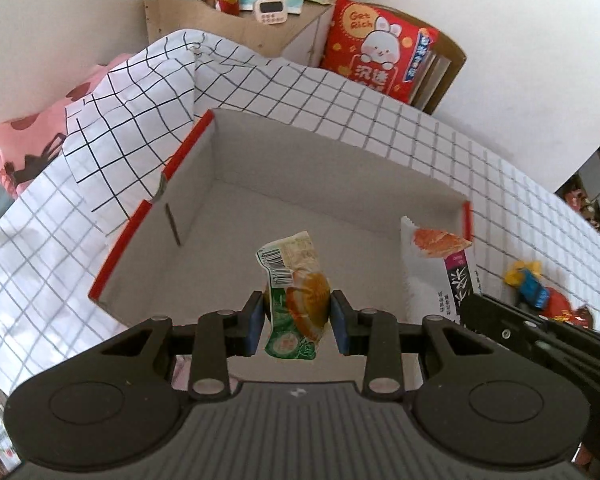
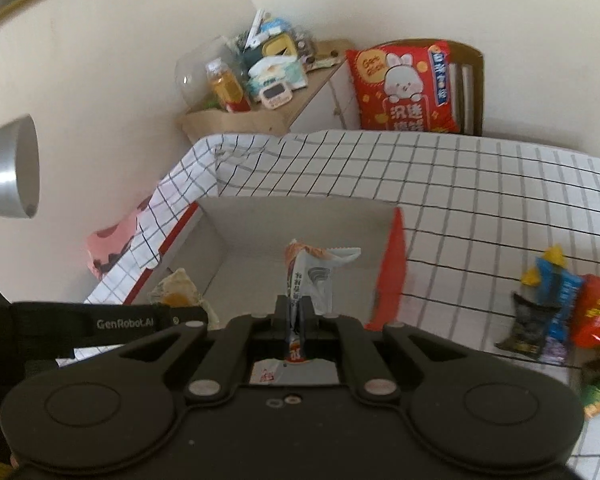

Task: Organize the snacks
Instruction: 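Carry the bun and white bar over the red box with both tools, then open both tools to drop the bun and white bar into the box, then move both tools back over the snack pile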

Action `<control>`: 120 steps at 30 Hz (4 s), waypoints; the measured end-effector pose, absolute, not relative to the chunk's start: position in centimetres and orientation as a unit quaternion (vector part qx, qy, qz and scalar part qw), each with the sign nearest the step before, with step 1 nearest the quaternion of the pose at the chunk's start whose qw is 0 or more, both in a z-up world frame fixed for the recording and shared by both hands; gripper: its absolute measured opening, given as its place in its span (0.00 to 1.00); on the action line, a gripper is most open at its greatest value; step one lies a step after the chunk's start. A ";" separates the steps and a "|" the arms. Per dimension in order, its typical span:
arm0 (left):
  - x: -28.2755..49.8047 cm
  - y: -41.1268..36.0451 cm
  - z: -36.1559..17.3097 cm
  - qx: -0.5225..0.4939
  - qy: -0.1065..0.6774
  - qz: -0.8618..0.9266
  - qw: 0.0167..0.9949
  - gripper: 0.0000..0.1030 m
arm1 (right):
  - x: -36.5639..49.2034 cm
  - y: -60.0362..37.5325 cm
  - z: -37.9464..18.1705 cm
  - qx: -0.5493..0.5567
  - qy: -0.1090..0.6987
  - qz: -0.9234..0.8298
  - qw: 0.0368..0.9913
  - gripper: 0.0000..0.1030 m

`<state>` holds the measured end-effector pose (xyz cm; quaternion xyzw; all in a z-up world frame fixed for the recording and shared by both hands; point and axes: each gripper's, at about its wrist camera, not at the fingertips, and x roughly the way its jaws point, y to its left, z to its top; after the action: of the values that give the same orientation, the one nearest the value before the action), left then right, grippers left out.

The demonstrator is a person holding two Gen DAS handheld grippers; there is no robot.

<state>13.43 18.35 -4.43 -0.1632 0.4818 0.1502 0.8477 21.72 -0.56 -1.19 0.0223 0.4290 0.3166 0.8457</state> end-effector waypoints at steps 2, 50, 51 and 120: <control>14.1 19.0 -5.5 -0.161 0.489 0.152 0.844 0.33 | 22.0 0.5 -2.0 0.011 0.434 0.319 0.843 0.03; 12.1 14.4 -5.0 -0.112 0.468 0.123 0.868 0.48 | 20.2 -2.1 -1.3 -0.016 0.432 0.339 0.835 0.33; 11.9 14.1 -4.7 -0.111 0.465 0.121 0.870 0.48 | 20.0 -2.6 -1.0 -0.013 0.430 0.338 0.837 0.33; 17.3 -16.9 -11.3 0.015 0.460 -0.068 0.885 0.74 | 27.8 -34.1 -5.3 -0.028 0.401 0.222 0.888 0.98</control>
<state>17.26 -16.88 -11.34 0.0148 0.4596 -0.0676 0.8854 27.83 -34.14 -5.26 -0.0285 0.4014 0.2220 0.8881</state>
